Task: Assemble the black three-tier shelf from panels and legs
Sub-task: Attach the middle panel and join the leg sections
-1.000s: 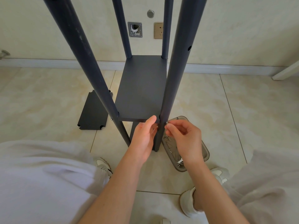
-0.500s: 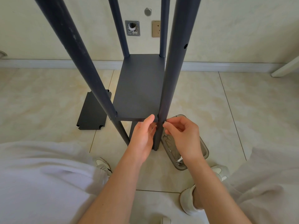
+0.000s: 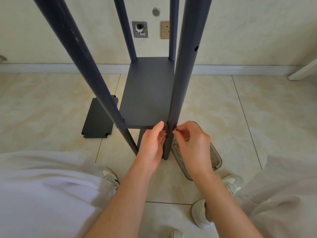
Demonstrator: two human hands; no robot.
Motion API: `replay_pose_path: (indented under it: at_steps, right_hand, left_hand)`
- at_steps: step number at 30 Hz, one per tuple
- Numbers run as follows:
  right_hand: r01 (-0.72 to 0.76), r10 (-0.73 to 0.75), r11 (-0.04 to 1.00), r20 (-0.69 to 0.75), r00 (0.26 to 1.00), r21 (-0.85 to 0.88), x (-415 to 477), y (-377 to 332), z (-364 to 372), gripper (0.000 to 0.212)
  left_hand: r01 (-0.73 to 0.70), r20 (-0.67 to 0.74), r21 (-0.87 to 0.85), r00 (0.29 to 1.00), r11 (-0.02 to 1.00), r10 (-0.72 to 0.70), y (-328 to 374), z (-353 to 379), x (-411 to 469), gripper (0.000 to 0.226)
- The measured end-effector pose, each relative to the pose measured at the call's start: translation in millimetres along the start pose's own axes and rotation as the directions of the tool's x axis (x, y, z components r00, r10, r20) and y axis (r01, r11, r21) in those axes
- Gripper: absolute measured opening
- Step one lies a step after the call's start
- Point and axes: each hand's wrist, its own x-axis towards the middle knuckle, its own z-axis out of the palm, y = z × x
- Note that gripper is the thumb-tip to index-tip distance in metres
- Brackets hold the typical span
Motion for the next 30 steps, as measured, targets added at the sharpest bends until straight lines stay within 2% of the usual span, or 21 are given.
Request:
replay_pose_path:
  at_steps: [2, 3, 4, 5, 6, 9, 12, 14, 16, 18, 20, 22, 23, 25, 27, 29, 30]
  right_hand:
    - [-0.210, 0.206, 0.951, 0.045, 0.978, 0.226, 4.0, -0.5, -1.9, 0.008]
    - [-0.318, 0.301, 0.881, 0.103, 0.948, 0.350, 5.6, -0.8, -2.7, 0.005]
    - [-0.400, 0.367, 0.808, 0.161, 0.916, 0.433, 6.3, -0.5, -3.4, 0.002]
    - [-0.430, 0.391, 0.779, 0.183, 0.902, 0.456, 6.0, 0.1, -3.3, 0.002]
    - [-0.413, 0.379, 0.807, 0.167, 0.910, 0.423, 5.5, 0.2, -3.0, 0.004]
    - [-0.204, 0.198, 0.961, 0.052, 0.979, 0.184, 1.6, -0.3, -1.2, 0.007]
    - [-0.063, 0.061, 0.996, 0.033, 0.998, 0.062, 0.8, -0.5, 0.7, 0.010]
    - [-0.074, 0.072, 0.994, 0.032, 0.997, 0.076, 2.4, 0.6, 1.6, 0.010]
    - [-0.170, 0.164, 0.968, 0.050, 0.985, 0.185, 6.7, 2.6, 0.2, 0.010]
    - [-0.283, 0.255, 0.900, 0.127, 0.959, 0.331, 11.6, 5.2, -2.1, 0.010]
    - [-0.352, 0.293, 0.846, 0.204, 0.934, 0.399, 13.9, 7.7, -3.4, 0.010]
    - [-0.318, 0.262, 0.885, 0.200, 0.944, 0.339, 15.2, 10.9, -3.6, 0.013]
    - [-0.279, 0.229, 0.917, 0.195, 0.954, 0.286, 16.1, 11.5, -4.2, 0.016]
    - [-0.233, 0.182, 0.941, 0.214, 0.960, 0.244, 20.3, 11.9, -7.3, 0.021]
    - [-0.240, 0.170, 0.937, 0.270, 0.948, 0.253, 25.2, 12.2, -10.7, 0.017]
    - [-0.257, 0.174, 0.932, 0.307, 0.936, 0.257, 28.0, 10.8, -12.6, 0.014]
    - [-0.261, 0.174, 0.928, 0.312, 0.934, 0.266, 28.8, 10.1, -13.2, 0.013]
  left_hand:
    - [-0.005, 0.001, -0.001, 1.000, 1.000, 0.005, -0.2, -0.1, 0.0, 0.041]
    - [-0.009, 0.008, -0.005, 1.000, 1.000, 0.009, -0.3, -0.4, -0.2, 0.041]
    - [-0.009, 0.014, -0.007, 1.000, 1.000, 0.009, -0.5, -0.4, -0.2, 0.041]
    - [-0.008, 0.016, -0.006, 1.000, 1.000, 0.008, -0.7, -0.3, -0.4, 0.042]
    - [-0.008, 0.015, -0.006, 1.000, 1.000, 0.008, -0.7, -0.1, -0.8, 0.042]
    - [-0.007, 0.002, -0.018, 1.000, 1.000, 0.007, -0.4, 0.1, -1.2, 0.041]
    - [-0.009, 0.011, -0.030, 1.000, 1.000, 0.009, -0.6, 0.4, -2.5, 0.036]
    - [-0.022, 0.021, -0.028, 1.000, 0.999, 0.023, -1.4, 0.0, -2.0, 0.034]
    - [-0.041, 0.035, -0.033, 0.999, 0.999, 0.042, -0.5, 0.1, -1.9, 0.033]
    - [-0.058, 0.047, -0.029, 0.997, 0.998, 0.059, 0.7, 1.2, -3.5, 0.031]
    - [-0.064, 0.045, -0.002, 0.997, 0.998, 0.064, 1.5, 2.0, -5.8, 0.027]
    - [-0.058, 0.008, 0.121, 0.998, 0.991, 0.057, 4.8, 2.4, -9.5, 0.028]
    - [-0.052, -0.038, 0.267, 0.997, 0.962, 0.065, 8.0, 1.7, -11.5, 0.028]
    - [-0.046, -0.137, 0.616, 0.977, 0.786, 0.164, 16.3, -1.6, -16.5, 0.028]
    - [-0.116, -0.110, 0.863, 0.907, 0.492, 0.406, 23.5, -3.6, -25.9, 0.031]
    - [-0.233, 0.088, 0.964, 0.739, 0.131, 0.668, 31.5, -2.1, -35.8, 0.020]
    - [-0.292, 0.205, 0.956, 0.660, -0.004, 0.723, 34.8, -1.8, -37.6, 0.016]
